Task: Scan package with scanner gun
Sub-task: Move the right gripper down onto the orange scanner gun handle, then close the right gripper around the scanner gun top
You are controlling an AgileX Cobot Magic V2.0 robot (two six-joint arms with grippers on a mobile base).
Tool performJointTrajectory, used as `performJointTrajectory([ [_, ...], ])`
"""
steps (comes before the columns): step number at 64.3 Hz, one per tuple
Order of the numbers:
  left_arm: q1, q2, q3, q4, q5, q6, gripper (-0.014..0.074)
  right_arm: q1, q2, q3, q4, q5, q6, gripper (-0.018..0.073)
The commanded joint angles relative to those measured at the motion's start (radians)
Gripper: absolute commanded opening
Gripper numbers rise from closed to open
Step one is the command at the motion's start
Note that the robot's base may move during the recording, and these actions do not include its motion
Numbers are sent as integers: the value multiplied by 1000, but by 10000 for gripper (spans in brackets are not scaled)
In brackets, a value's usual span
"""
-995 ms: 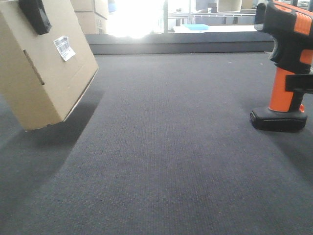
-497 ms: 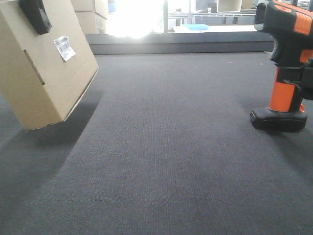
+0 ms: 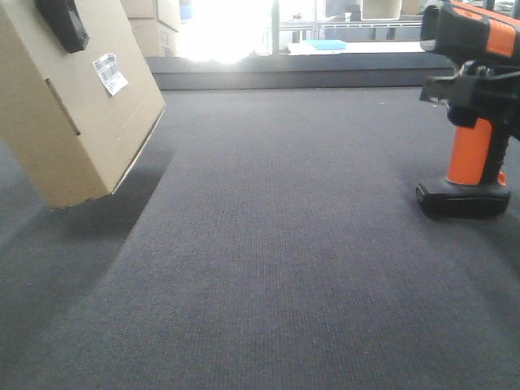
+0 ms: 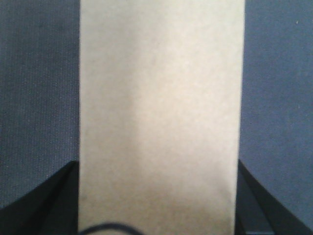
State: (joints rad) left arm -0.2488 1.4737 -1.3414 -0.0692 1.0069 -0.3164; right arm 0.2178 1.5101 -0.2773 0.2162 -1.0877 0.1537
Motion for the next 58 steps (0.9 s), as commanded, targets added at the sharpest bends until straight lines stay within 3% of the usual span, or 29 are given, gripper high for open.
performJointTrajectory([
  [1, -3, -9, -9, -5, -21, 2, 88, 3, 4, -15, 62, 4, 2, 562],
  [21, -3, -9, -9, -5, -23, 2, 88, 3, 4, -45, 128, 41, 2, 562],
  [58, -3, -9, -9, -5, -27, 2, 88, 3, 61, -107, 160, 105, 2, 562],
])
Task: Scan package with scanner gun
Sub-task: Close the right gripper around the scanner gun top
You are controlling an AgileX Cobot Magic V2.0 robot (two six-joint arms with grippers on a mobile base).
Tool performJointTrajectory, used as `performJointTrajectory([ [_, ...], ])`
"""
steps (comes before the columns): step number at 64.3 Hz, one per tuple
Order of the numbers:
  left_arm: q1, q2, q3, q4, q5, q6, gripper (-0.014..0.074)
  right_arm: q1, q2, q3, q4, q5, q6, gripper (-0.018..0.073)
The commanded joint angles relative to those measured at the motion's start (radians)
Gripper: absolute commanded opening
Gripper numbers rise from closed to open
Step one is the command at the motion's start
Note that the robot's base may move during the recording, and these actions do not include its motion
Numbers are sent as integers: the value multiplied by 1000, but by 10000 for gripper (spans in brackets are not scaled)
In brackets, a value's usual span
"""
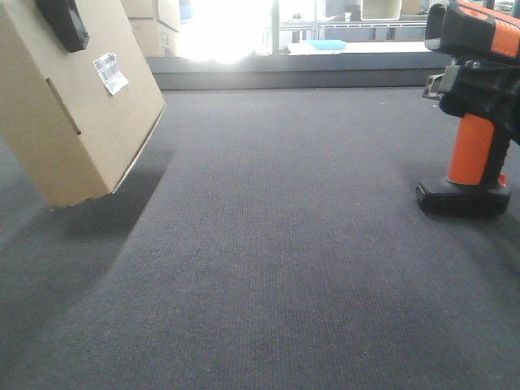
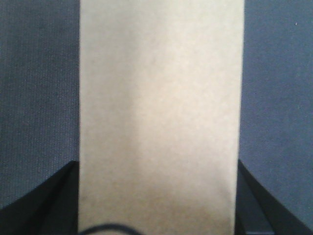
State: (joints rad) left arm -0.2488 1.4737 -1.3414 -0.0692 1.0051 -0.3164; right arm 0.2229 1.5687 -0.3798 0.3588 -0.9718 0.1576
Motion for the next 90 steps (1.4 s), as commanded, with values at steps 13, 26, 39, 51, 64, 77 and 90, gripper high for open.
performJointTrajectory([
  [13, -3, -9, -9, -5, -27, 2, 88, -2, 2, -2, 18, -18, -2, 562],
  [26, -3, -9, -9, -5, -29, 2, 88, 20, -27, 4, 18, -23, -2, 561],
  [39, -3, -9, -9, -5, -33, 2, 88, 28, -32, 4, 45, -23, -2, 561],
  [51, -3, -9, -9, -5, -33, 2, 88, 28, -32, 4, 48, -19, -2, 561],
  [64, -3, -9, -9, -5, -33, 2, 88, 28, -32, 4, 68, 5, -2, 559],
  [77, -3, -9, -9, -5, -33, 2, 88, 28, -32, 4, 72, 27, -2, 558],
  [90, -3, -9, -9, -5, -33, 2, 88, 28, -32, 4, 72, 23, -2, 341],
])
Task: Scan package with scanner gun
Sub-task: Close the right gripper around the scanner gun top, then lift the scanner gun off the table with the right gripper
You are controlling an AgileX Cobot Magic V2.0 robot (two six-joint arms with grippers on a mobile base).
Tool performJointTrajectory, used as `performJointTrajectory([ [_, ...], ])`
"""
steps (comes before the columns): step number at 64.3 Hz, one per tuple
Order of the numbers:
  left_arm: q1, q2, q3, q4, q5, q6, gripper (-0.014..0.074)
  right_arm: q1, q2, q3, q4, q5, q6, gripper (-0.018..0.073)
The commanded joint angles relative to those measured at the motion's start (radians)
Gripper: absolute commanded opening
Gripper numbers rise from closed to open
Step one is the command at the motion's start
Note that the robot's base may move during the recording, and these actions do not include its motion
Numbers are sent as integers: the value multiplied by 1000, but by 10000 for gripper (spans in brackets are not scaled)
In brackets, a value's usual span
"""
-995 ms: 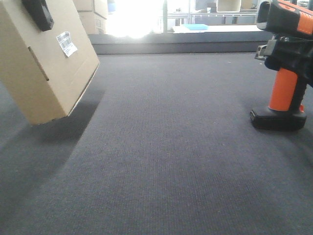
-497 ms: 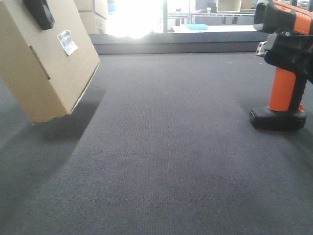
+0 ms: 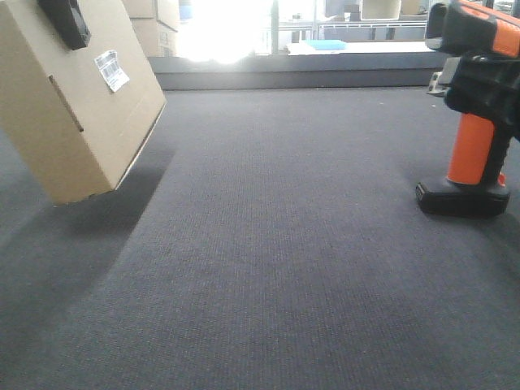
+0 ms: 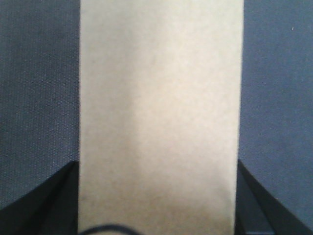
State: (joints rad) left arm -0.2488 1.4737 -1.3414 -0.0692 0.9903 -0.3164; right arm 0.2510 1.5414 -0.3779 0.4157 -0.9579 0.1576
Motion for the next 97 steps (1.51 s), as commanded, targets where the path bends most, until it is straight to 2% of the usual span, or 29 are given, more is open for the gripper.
performJointTrajectory([
  [1, -3, -9, -9, -5, -19, 2, 88, 0, -5, 2, 15, 9, -2, 320],
  [4, -3, -9, -9, -5, -19, 2, 88, 0, -5, 2, 10, 9, -2, 258],
  [9, -3, -9, -9, -5, -19, 2, 88, 0, -5, 2, -9, 9, -2, 218],
  [24, -3, -9, -9, -5, -19, 2, 88, 0, -5, 2, -93, 6, -2, 216],
  [33, -3, -9, -9, -5, -19, 2, 88, 0, -5, 2, -143, -56, -2, 216],
  [43, -3, -9, -9, -8, -2, 29, 88, 0, -7, -2, -147, -177, -105, 216],
  [50, -3, -9, -9, -8, 11, 29, 88, 0, -7, -33, -151, -194, -193, 216],
  [60, -3, -9, -9, -8, 11, 29, 88, 0, -7, -108, -158, -138, -350, 216],
  [67, -3, -9, -9, -8, 11, 29, 88, 0, -7, -171, -158, -37, -458, 216],
  [74, -3, -9, -9, -8, 11, 29, 88, 0, -7, -208, -153, 59, -519, 216],
  [85, -6, -9, -9, -8, 13, 29, 88, 0, -1, -212, -89, 97, -539, 216],
  [97, -6, -9, -9, -8, 13, 29, 88, 0, 9, -212, -87, 144, -561, 216],
])
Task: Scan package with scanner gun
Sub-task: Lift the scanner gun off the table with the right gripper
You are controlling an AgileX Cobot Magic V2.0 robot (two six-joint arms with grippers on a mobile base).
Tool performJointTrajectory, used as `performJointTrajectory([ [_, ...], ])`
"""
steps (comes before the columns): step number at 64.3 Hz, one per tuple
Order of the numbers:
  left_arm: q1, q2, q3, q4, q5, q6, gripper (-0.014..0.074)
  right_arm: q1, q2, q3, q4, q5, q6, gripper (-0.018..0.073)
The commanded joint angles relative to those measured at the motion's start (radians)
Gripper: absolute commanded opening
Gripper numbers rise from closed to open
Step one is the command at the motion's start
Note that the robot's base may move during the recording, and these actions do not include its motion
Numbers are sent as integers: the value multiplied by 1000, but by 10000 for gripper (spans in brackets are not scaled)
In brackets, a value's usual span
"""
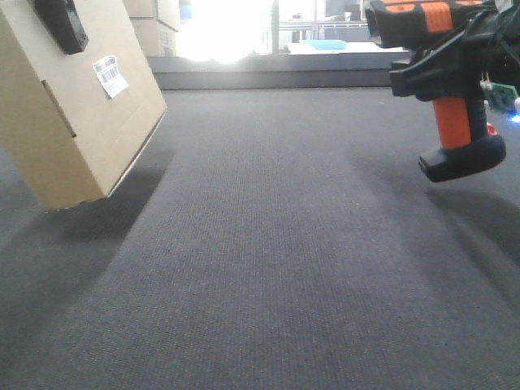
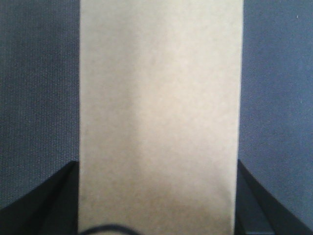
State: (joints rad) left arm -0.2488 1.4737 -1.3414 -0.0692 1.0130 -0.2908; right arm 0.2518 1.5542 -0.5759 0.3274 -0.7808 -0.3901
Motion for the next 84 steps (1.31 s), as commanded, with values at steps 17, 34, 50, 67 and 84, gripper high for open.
performJointTrajectory([
  [17, -6, -9, -9, -8, -7, 3, 88, -1, -4, -14, 1, -42, -14, 216],
  [34, -6, -9, -9, -8, -7, 3, 88, -1, -4, -14, 1, -42, -14, 216],
  [50, -6, -9, -9, -8, -7, 3, 88, -1, -4, -14, 1, -57, -14, 216],
  [67, -6, -9, -9, -8, -7, 3, 88, -1, -4, -14, 52, -144, 85, 216],
  [84, -6, -9, -9, -8, -11, 3, 88, -5, -6, -14, 40, -144, 183, 216],
])
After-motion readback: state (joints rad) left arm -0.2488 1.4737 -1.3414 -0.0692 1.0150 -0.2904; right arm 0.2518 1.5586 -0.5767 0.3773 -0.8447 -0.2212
